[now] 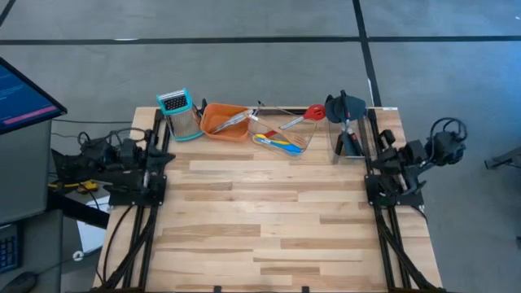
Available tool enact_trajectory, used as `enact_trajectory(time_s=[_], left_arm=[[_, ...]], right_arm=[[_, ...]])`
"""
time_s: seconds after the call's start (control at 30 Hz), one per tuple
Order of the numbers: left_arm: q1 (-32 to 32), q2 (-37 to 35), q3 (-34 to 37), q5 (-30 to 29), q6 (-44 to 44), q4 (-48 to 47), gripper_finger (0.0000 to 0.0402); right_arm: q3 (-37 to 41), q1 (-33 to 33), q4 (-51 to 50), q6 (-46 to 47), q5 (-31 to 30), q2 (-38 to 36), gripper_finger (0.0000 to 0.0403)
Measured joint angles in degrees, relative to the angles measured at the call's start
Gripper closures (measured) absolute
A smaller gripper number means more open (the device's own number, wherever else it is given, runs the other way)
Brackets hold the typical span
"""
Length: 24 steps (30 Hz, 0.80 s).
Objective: Pick & Place Kitchen Items
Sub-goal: Return to Home Position
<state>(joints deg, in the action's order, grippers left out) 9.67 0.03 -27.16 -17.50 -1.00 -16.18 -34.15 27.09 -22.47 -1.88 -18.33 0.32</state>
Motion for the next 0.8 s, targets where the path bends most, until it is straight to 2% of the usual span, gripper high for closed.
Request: enact_trajectory(time_s=[0.07,0.17,0.23,0.53,0.8], left_arm=[[0.00,0.00,0.43,6.36,-0.06,0.25,0.0401],[0.02,0.00,1.39,15.10,-0.04,0.05,0.0401],[0.02,0.00,2.30,17.47,-0.04,0.23,0.0401],[0.02,-0.04,8.68,16.92,-0.04,1.42,0.0401],[0.02,-0.04,14.42,16.92,-0.15,3.89,0.0401]], right_arm=[[2.09,0.02,1.44,0.29,2.90,0.01,0.0403],[5.09,0.02,2.88,0.45,3.48,-0.02,0.0403],[7.32,0.02,3.65,0.42,3.50,-0.04,0.0403],[16.07,0.06,7.42,0.44,3.52,-0.06,0.0403],[18.82,0.84,8.50,0.42,5.53,-0.06,0.0403]])
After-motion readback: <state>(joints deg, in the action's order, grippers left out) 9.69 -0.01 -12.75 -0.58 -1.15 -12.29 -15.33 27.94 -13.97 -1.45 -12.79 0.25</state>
